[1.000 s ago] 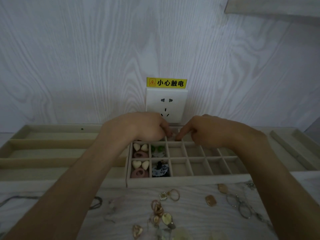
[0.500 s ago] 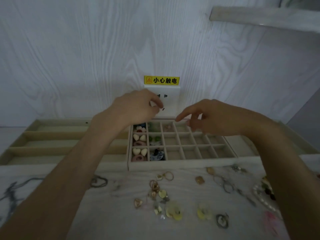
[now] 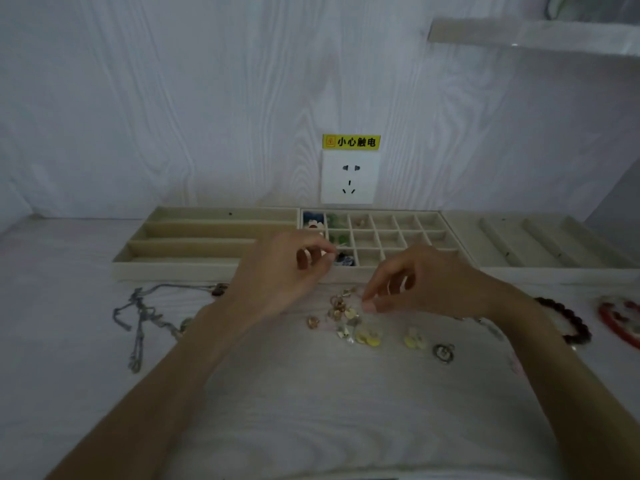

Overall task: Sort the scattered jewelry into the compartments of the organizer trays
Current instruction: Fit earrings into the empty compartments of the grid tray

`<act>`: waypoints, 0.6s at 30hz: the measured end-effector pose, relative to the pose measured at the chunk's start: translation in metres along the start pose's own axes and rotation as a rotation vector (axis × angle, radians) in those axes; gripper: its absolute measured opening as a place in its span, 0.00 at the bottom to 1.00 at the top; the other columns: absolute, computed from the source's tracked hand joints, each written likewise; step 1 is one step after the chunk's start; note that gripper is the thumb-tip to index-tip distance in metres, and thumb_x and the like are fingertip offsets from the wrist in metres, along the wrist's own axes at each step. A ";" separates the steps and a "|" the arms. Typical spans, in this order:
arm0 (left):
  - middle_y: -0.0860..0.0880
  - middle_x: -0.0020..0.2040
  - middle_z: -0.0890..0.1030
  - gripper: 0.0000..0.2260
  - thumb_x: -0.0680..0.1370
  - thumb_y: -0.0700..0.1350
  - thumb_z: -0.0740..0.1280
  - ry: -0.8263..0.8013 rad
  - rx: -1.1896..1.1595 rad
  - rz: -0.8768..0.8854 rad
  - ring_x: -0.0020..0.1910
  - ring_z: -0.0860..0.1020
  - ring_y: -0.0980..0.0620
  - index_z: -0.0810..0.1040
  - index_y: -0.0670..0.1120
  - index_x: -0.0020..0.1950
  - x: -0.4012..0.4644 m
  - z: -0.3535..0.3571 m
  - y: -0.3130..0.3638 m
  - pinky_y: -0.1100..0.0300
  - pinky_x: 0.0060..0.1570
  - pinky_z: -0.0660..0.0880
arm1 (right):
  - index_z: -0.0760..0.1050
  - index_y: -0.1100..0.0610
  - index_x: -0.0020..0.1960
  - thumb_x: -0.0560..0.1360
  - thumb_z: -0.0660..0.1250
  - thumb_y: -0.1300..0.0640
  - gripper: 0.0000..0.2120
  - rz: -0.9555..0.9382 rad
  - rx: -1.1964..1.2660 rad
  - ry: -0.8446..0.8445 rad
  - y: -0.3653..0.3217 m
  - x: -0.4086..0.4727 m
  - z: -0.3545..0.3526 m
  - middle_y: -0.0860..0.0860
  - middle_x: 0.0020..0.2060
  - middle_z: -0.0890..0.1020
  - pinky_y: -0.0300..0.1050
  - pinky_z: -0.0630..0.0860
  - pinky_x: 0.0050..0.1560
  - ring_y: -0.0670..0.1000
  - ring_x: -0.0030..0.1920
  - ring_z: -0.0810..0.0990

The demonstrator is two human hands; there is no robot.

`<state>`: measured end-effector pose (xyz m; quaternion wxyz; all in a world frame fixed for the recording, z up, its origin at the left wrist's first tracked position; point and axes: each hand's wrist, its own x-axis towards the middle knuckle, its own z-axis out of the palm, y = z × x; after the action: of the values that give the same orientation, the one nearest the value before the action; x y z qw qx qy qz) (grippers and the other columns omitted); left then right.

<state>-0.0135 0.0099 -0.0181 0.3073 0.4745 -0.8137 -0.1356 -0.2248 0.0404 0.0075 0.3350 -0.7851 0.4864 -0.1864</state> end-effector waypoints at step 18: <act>0.62 0.46 0.83 0.07 0.77 0.45 0.66 -0.123 -0.470 0.013 0.45 0.79 0.66 0.82 0.55 0.50 -0.008 0.003 0.011 0.75 0.39 0.71 | 0.77 0.54 0.60 0.70 0.72 0.62 0.19 0.106 0.281 -0.030 0.007 -0.001 0.003 0.51 0.41 0.85 0.33 0.77 0.46 0.45 0.42 0.84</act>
<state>-0.0205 0.0218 -0.0177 0.3600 0.3754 -0.7800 -0.3479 -0.2280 0.0397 0.0003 0.4583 -0.7063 0.4912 -0.2230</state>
